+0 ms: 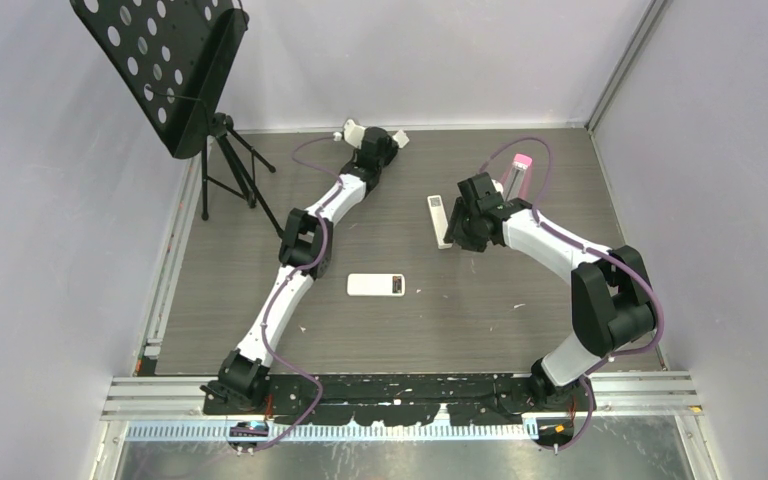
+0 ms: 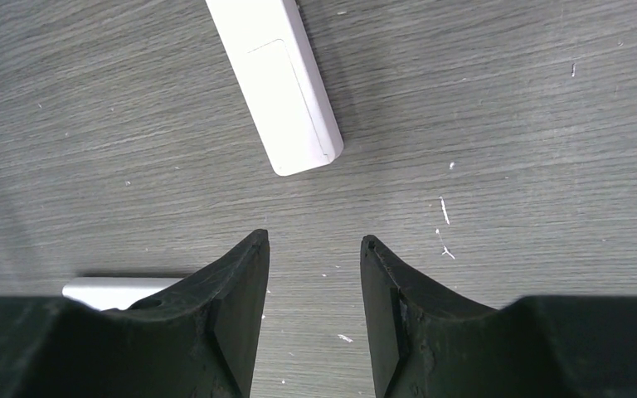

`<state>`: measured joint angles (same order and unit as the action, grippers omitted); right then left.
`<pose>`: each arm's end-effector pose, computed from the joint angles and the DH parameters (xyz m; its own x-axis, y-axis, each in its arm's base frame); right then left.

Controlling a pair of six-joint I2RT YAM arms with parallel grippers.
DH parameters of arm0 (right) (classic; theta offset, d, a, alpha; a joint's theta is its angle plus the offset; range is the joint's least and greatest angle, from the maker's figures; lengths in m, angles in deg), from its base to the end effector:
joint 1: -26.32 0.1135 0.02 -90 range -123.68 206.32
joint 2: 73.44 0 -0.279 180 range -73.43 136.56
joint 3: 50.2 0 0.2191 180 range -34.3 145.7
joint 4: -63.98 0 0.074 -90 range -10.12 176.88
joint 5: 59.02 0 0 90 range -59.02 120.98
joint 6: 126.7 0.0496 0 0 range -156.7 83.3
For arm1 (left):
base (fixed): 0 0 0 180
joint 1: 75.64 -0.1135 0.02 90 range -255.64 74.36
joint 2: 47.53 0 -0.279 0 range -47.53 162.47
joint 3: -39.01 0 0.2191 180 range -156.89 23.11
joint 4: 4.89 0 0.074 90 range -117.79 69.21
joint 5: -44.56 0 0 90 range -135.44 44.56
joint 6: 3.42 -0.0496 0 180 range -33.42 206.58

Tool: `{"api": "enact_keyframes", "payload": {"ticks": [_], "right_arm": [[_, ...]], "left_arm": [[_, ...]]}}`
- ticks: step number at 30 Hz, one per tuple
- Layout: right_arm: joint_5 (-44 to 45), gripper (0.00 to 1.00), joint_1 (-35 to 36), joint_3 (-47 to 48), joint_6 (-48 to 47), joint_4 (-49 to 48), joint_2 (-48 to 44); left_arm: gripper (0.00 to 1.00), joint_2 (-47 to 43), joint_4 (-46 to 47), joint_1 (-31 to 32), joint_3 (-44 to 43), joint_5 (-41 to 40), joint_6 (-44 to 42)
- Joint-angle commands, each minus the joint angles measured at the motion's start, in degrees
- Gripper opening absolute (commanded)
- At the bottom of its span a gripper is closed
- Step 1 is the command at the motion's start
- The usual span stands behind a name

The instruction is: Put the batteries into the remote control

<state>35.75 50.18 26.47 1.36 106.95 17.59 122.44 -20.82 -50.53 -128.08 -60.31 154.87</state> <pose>0.2796 0.1192 0.2342 -0.8294 0.3049 -0.4682 0.1895 0.9418 0.2777 0.5749 -0.2554 0.1118 -0.2847 -0.8583 -0.4270 -0.2009 0.4890 -0.8488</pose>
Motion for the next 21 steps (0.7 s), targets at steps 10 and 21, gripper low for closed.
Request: {"api": "enact_keyframes", "payload": {"ticks": [10,21], "right_arm": [[0.03,0.49,-0.45,-0.57,0.44,-0.70,-2.74],[0.48,0.49,-0.56,-1.27,0.90,-0.79,-5.29]], "left_arm": [[0.00,-2.88,-8.66,0.74,4.65,0.12,-3.46],[0.00,-17.35,-3.04,1.67,24.00,10.25,-13.25]]}}
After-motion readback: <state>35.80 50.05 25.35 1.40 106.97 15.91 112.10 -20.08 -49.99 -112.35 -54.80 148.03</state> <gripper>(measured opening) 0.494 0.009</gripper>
